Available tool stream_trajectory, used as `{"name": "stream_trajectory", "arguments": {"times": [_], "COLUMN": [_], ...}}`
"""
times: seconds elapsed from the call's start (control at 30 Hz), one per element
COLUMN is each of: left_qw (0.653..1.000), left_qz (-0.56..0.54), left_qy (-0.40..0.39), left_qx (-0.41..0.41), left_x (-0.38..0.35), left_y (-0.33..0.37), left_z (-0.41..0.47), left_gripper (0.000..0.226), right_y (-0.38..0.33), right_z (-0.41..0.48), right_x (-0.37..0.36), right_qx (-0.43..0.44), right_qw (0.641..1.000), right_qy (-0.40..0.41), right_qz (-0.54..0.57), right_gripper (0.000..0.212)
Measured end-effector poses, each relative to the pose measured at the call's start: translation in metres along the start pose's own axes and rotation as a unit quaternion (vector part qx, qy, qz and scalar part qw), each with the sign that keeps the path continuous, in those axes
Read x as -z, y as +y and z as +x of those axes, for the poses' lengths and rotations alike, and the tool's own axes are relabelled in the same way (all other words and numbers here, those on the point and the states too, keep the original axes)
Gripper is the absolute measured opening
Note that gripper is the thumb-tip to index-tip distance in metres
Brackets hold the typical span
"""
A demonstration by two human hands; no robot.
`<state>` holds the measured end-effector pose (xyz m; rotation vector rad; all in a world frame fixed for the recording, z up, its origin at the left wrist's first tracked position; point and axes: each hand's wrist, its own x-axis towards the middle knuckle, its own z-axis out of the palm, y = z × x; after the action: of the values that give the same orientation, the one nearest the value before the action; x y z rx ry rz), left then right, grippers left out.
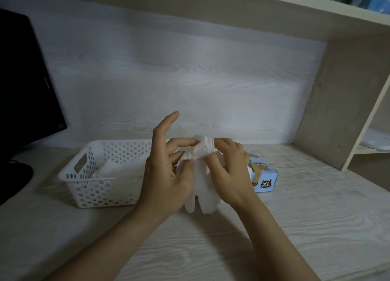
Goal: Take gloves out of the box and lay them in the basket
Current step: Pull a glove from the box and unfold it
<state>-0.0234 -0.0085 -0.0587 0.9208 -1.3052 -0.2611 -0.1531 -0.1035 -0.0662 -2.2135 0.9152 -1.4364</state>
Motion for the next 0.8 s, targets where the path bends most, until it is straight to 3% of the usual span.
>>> {"name": "stream_trajectory", "arguments": {"times": [0.17,0.37,0.53,0.7,0.8], "left_qw": [1.0,1.0,1.0,0.988,0.981], "left_qz": [-0.011,0.02,0.006,0.152,0.189], "left_qy": [-0.009,-0.008,0.013,-0.015,-0.02], "left_qx": [0.0,0.012,0.025,-0.015,-0.038], "left_x": [0.004,0.011,0.016,0.012,0.008], "left_y": [0.0,-0.007,-0.001,0.003,0.001], "left_z": [0.003,0.008,0.008,0.007,0.007], "left_gripper": [0.051,0.029,0.032,0.038,0.022], "right_y": [0.0,-0.008,-0.006,-0.007,-0.005], "right_z": [0.0,-0.002,-0.005,-0.002,-0.002], "right_x": [-0.003,0.002,0.003,0.002,0.002], "right_qx": [0.029,0.047,0.074,0.121,0.131], "right_qw": [0.997,0.994,0.989,0.984,0.984], "right_qy": [-0.038,0.004,0.065,0.094,0.094], "right_qz": [0.061,0.101,0.114,0.092,0.075], "right_gripper": [0.047,0.012,0.019,0.019,0.025]}}
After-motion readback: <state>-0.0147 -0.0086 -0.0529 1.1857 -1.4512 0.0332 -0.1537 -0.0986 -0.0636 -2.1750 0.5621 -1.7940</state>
